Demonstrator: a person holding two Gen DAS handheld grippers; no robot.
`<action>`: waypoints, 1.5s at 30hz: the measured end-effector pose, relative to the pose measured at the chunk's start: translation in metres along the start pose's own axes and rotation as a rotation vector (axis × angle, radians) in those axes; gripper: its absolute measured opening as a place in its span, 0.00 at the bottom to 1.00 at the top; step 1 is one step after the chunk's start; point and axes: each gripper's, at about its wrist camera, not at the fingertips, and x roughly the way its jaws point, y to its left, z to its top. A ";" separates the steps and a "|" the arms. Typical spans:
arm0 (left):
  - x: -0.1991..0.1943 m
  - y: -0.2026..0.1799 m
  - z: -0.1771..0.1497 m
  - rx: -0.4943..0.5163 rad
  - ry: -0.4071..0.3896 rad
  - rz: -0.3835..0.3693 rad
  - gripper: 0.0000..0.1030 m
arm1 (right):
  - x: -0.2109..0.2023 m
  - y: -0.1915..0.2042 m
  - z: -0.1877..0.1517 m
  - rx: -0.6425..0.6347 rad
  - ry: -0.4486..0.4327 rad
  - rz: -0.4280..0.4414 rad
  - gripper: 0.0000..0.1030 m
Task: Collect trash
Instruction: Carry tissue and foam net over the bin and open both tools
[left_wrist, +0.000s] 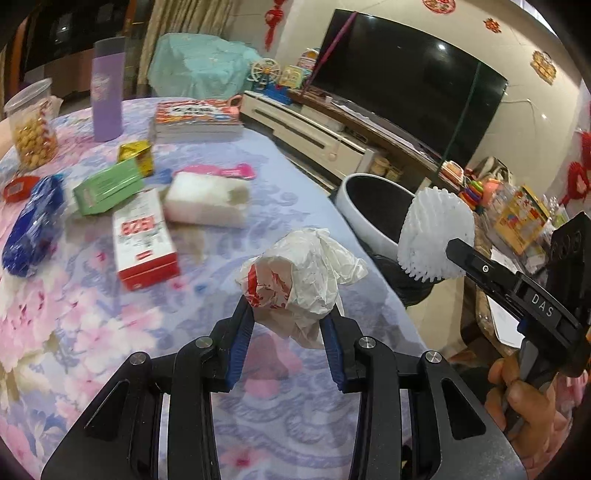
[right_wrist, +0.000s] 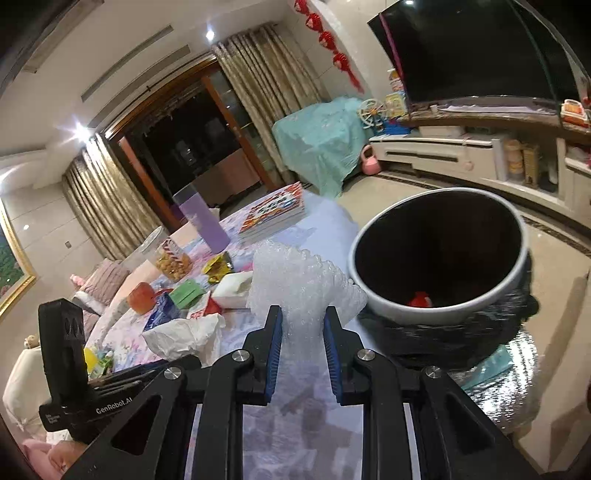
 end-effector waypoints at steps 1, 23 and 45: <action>0.001 -0.004 0.001 0.007 0.002 -0.006 0.34 | -0.003 -0.003 0.000 0.002 -0.005 -0.005 0.22; 0.035 -0.060 0.032 0.110 0.020 -0.057 0.34 | -0.019 -0.050 0.015 0.050 -0.043 -0.098 0.22; 0.077 -0.104 0.075 0.202 0.037 -0.070 0.35 | -0.009 -0.082 0.045 0.054 -0.023 -0.153 0.25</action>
